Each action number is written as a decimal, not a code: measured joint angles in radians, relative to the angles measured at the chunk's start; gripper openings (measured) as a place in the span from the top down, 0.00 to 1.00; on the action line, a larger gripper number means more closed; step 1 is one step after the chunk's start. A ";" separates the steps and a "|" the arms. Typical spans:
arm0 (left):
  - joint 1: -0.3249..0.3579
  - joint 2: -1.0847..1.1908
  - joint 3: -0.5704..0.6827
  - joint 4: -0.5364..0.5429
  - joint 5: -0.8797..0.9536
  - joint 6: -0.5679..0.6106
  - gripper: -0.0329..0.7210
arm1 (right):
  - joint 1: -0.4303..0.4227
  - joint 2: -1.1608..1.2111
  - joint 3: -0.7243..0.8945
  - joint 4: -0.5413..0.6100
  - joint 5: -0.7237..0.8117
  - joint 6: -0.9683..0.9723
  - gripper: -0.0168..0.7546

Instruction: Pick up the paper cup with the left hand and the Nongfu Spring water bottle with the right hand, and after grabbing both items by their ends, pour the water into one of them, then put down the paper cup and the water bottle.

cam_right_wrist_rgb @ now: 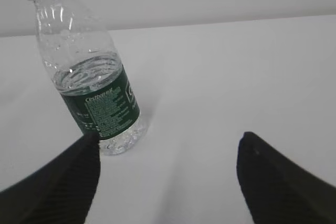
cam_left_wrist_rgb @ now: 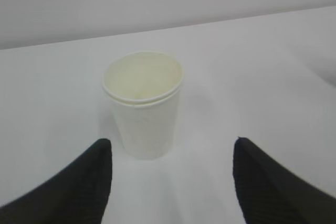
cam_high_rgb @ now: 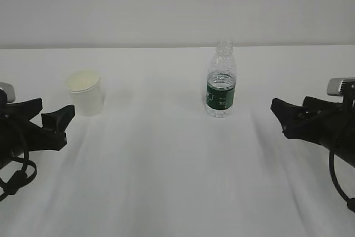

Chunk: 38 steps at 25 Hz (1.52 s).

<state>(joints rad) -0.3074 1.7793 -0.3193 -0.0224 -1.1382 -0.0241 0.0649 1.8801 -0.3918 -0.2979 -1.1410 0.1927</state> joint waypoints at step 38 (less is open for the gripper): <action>0.000 0.006 0.000 0.010 -0.003 0.000 0.27 | 0.000 0.330 -0.437 -0.378 -0.004 -0.021 0.13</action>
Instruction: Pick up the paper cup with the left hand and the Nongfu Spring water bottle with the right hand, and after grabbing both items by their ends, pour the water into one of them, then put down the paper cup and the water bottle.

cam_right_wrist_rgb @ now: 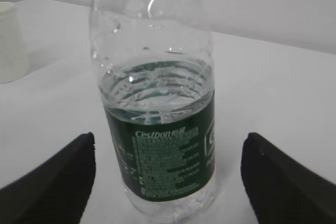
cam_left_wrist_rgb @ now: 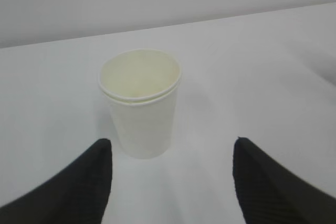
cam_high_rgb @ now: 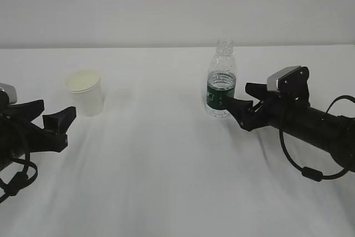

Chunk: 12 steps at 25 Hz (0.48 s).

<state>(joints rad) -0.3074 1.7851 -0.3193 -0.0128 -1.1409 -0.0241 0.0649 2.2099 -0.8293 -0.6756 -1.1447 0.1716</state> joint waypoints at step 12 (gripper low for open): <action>0.000 0.000 0.000 0.002 -0.002 0.000 0.27 | 0.065 0.046 -0.086 -0.005 -0.002 0.000 0.13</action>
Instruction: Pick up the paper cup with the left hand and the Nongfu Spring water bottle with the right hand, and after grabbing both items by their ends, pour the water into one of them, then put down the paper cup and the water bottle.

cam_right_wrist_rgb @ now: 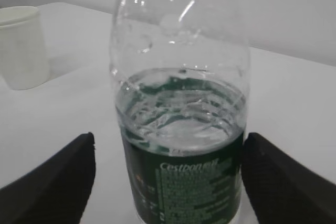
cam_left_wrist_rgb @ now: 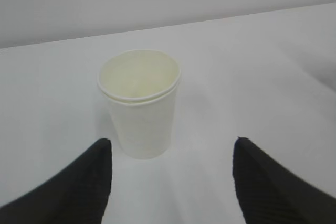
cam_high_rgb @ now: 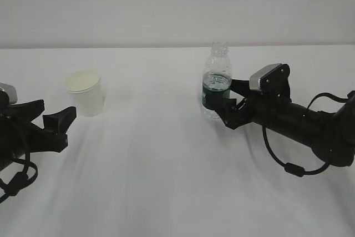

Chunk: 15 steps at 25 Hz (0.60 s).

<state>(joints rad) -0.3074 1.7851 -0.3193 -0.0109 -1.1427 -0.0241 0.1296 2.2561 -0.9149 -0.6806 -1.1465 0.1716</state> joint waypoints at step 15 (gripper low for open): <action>0.000 0.000 0.000 0.000 0.000 0.000 0.27 | 0.005 0.049 -0.067 0.034 0.000 0.000 0.13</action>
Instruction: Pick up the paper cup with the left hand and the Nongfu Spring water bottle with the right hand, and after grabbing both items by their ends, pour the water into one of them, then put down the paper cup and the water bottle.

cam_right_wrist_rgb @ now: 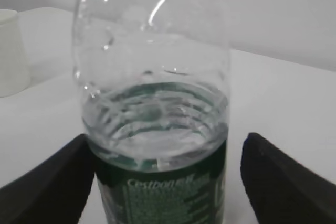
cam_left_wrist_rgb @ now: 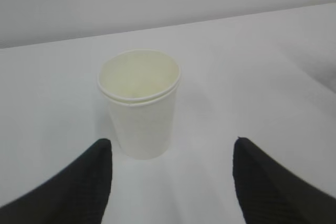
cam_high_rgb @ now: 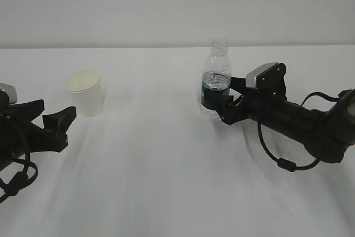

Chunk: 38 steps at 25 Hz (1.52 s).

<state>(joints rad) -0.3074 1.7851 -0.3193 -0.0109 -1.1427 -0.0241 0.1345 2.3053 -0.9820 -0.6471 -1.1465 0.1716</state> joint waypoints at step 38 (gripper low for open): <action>0.000 0.048 -0.009 0.001 -0.002 0.000 0.29 | 0.000 0.049 -0.072 -0.019 0.000 0.051 0.23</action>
<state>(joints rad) -0.3074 1.8329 -0.3287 -0.0094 -1.1449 -0.0241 0.1345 2.3547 -1.0542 -0.6657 -1.1465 0.2230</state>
